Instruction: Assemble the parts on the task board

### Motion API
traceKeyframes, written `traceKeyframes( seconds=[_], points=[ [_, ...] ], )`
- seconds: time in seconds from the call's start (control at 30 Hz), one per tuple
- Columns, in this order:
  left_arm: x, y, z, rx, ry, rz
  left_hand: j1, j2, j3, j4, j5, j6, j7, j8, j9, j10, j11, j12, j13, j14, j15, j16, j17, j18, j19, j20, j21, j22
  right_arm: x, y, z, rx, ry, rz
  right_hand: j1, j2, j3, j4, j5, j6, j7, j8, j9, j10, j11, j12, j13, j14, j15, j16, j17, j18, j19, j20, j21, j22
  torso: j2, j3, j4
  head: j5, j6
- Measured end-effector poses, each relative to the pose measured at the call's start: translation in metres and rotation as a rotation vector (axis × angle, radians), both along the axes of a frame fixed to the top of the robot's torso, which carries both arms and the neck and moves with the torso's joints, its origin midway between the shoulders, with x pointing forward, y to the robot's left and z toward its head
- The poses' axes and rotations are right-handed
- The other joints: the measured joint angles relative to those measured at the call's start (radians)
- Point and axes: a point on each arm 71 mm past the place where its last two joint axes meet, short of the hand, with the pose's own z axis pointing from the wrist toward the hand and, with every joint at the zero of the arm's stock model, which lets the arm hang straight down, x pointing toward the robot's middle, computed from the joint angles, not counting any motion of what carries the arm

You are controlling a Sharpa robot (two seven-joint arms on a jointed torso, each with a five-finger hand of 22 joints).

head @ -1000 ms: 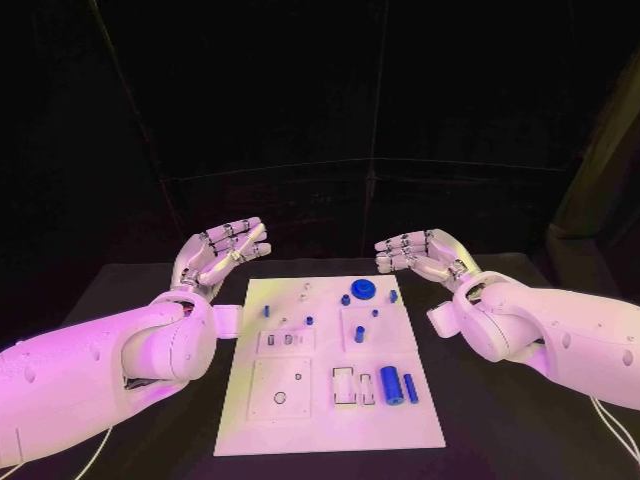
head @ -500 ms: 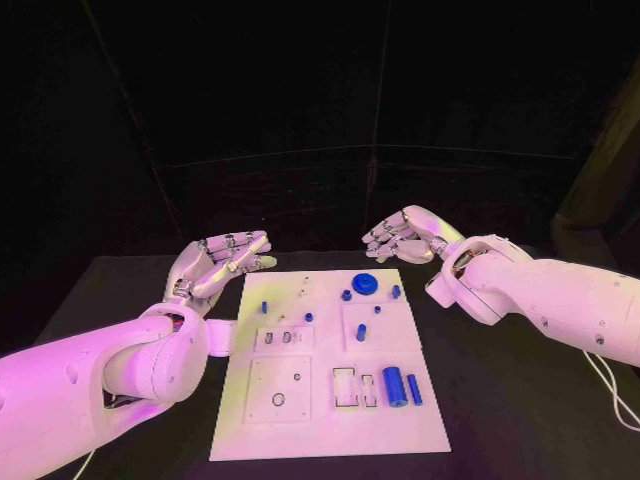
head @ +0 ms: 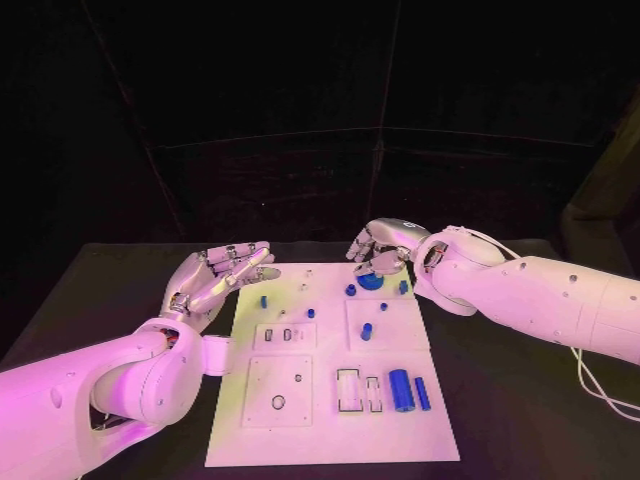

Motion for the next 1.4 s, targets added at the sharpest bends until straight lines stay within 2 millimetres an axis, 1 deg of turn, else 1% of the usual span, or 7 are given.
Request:
traceKeyframes(
  seconds=[0.1,0.37,0.57,1.03,1.07,1.23,1.4],
  points=[
    [0.000,0.000,0.000,-0.002,0.000,-0.004,0.000,0.000,0.000,0.000,0.000,0.000,0.000,0.000,0.000,0.000,0.000,0.000,0.000,0.000,0.000,0.000,0.000,0.000,0.000,0.000,0.000,0.000,0.001,0.002,-0.002,-0.061,-0.005,0.002,-0.009,-0.009,0.003,0.003,-0.002,-0.007,-0.007,0.000,0.000,-0.017,0.007,0.000,0.000,0.000,0.000,0.130,0.072,0.000,0.009,0.002,0.061,0.035,0.009,-0.0010,0.0038,-0.007,-0.001],
    [0.002,0.000,-0.001,-0.003,0.003,-0.012,-0.004,0.004,-0.003,-0.003,0.000,0.000,0.000,-0.004,0.000,0.000,0.000,-0.007,0.000,0.000,0.000,-0.006,0.001,0.000,0.003,0.003,-0.005,-0.004,0.001,0.009,-0.006,-0.166,0.007,0.020,-0.011,-0.009,0.009,0.002,-0.015,-0.022,-0.004,0.000,0.000,-0.039,0.003,0.005,0.001,0.000,0.000,0.422,0.279,0.000,0.003,0.010,0.196,0.117,0.024,-0.0021,0.0106,-0.014,-0.002],
    [0.003,0.000,-0.002,-0.005,0.007,-0.020,-0.004,0.004,-0.007,-0.007,0.000,0.000,0.000,-0.005,-0.001,0.000,0.000,-0.013,0.000,0.000,0.000,-0.011,0.001,0.000,0.003,0.003,-0.010,-0.006,0.001,0.013,-0.010,-0.215,0.033,0.028,-0.015,-0.006,0.016,0.006,-0.018,-0.022,-0.004,0.000,0.000,-0.039,0.003,0.009,0.001,0.000,0.000,0.549,0.406,0.000,-0.008,0.011,0.251,0.164,0.034,-0.0028,0.0150,-0.015,0.000],
    [0.004,0.001,-0.003,-0.005,0.015,-0.025,-0.004,0.004,-0.004,-0.010,0.000,0.000,0.000,-0.009,-0.001,-0.004,0.004,-0.016,0.000,0.000,0.000,-0.014,0.002,0.000,0.003,0.003,-0.010,-0.007,-0.003,0.021,-0.011,-0.244,0.047,0.055,-0.033,0.003,0.059,0.005,-0.021,0.001,-0.010,0.000,0.001,-0.010,-0.002,0.013,0.001,0.000,0.000,0.728,0.591,-0.003,0.035,0.015,0.393,0.341,0.045,0.0002,0.0178,-0.013,0.002],
    [0.004,0.001,-0.003,-0.004,0.015,-0.025,-0.004,0.004,-0.004,-0.010,0.000,0.000,0.000,-0.009,-0.001,-0.004,0.004,-0.016,0.000,0.000,0.000,-0.014,0.002,0.000,0.003,0.003,-0.010,-0.007,-0.003,0.021,-0.011,-0.245,0.047,0.056,-0.034,0.015,0.072,0.005,-0.029,0.012,-0.010,0.000,0.001,0.001,-0.002,0.017,0.001,0.000,0.000,0.744,0.608,-0.017,0.042,0.018,0.407,0.360,0.046,0.0007,0.0178,-0.013,0.003],
    [0.004,0.001,-0.003,-0.003,0.017,-0.025,-0.004,0.004,-0.004,-0.010,0.000,0.000,0.000,-0.009,-0.001,-0.004,0.004,-0.019,0.000,0.000,0.000,-0.018,0.002,-0.001,0.003,0.003,-0.010,-0.009,-0.003,0.021,-0.011,-0.246,0.046,0.054,-0.029,0.041,0.125,0.005,-0.060,0.045,-0.017,0.005,0.004,0.030,-0.011,0.016,0.002,0.002,-0.002,0.781,0.644,-0.016,0.050,0.011,0.444,0.405,0.048,0.0015,0.0188,-0.016,0.006],
    [0.005,0.002,-0.004,-0.002,0.020,-0.025,-0.007,0.007,-0.007,-0.012,0.000,0.000,0.000,-0.013,-0.001,-0.004,0.004,-0.020,0.000,0.000,0.000,-0.018,0.003,-0.001,0.003,0.003,-0.014,-0.010,-0.003,0.020,-0.009,-0.247,0.038,0.051,-0.023,0.046,0.181,0.004,-0.115,0.061,-0.022,0.005,0.004,0.045,-0.014,0.017,0.002,0.003,-0.004,0.800,0.658,-0.016,0.050,0.011,0.464,0.430,0.050,0.0025,0.0200,-0.016,0.008]
  ],
)
